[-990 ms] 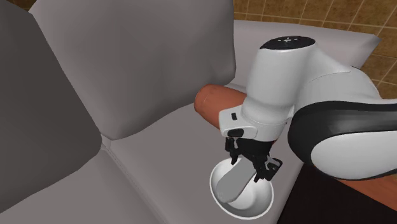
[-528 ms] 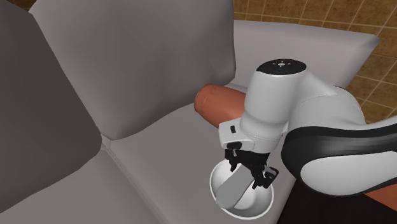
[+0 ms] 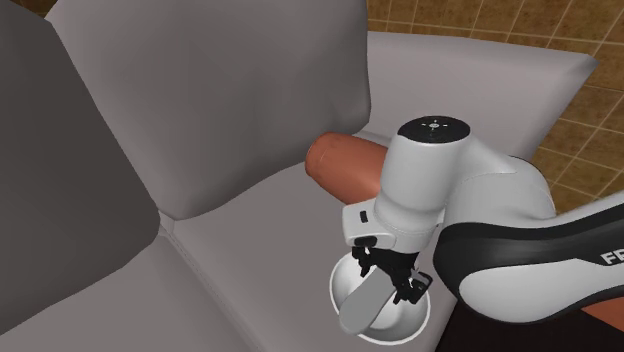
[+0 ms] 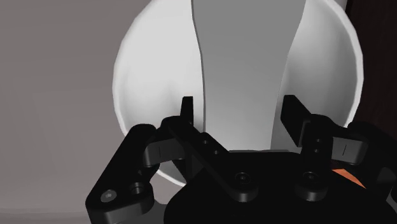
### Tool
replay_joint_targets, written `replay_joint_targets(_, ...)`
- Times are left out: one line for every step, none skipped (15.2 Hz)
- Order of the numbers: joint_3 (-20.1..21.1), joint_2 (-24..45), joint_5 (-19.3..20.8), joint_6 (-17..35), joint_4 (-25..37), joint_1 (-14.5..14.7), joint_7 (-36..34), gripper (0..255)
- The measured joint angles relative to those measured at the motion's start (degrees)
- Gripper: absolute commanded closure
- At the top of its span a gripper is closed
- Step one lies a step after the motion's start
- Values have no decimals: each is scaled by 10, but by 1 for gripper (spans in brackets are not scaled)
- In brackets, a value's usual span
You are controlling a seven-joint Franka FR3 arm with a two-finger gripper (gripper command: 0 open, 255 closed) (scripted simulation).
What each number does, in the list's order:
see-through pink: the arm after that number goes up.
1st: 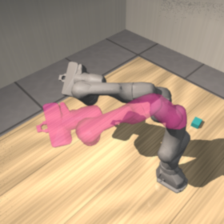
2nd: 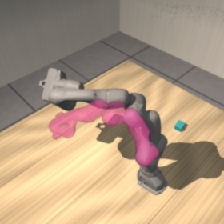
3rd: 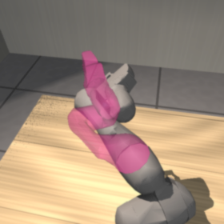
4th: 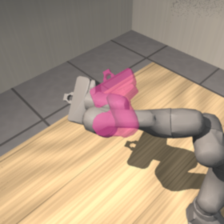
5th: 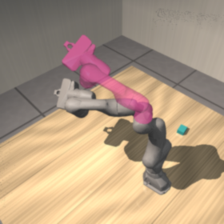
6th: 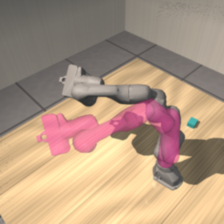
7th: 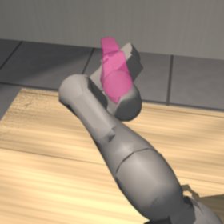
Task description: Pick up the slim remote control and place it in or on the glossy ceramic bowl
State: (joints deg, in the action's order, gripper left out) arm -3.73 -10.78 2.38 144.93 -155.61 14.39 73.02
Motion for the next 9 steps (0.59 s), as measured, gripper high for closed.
replay_joint_targets(0, 0, 0, 1, 0, 0, 0, 255)
replay_joint_targets(0, 1, 0, 1, 0, 0, 0, 255)
replay_joint_targets(0, 1, 0, 1, 0, 0, 0, 255)
replay_joint_targets(0, 1, 0, 1, 0, 0, 0, 0)
replay_joint_targets(0, 1, 0, 1, 0, 0, 0, 0)
replay_joint_targets(0, 1, 0, 1, 0, 0, 0, 0)
replay_joint_targets(0, 1, 0, 1, 0, 0, 0, 0)
replay_joint_targets(0, 1, 0, 1, 0, 0, 0, 0)
replay_joint_targets(0, 1, 0, 2, 0, 0, 0, 0)
